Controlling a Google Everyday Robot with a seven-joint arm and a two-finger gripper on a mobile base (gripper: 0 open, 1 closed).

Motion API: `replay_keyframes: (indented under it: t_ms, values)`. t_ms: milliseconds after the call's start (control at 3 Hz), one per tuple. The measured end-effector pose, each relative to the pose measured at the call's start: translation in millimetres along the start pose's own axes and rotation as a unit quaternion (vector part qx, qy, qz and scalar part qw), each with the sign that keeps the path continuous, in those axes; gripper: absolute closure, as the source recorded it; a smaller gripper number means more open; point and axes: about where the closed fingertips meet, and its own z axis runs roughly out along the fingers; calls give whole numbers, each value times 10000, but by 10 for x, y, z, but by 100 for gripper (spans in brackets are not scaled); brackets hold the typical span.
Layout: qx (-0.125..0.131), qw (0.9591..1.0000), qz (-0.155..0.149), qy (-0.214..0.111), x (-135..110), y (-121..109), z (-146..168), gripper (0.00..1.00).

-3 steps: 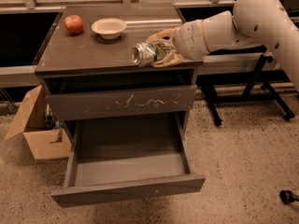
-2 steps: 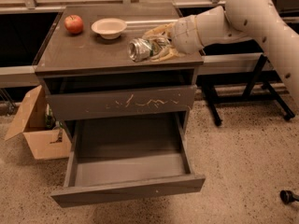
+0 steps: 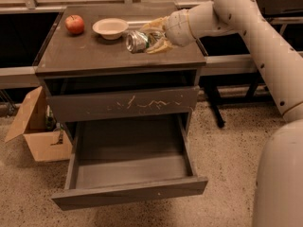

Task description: Pick 7up can from middle drawer and place on counter

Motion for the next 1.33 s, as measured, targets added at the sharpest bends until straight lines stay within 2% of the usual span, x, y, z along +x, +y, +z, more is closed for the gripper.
replay_keyframes:
  t_ms: [667,1000,1333]
  values:
    - [44,9975,699,-53,460,-293,274,97]
    - [135,9961,874,-11,593,-414,300,75]
    - [107,9943,1065,-17,701,-425,368,52]
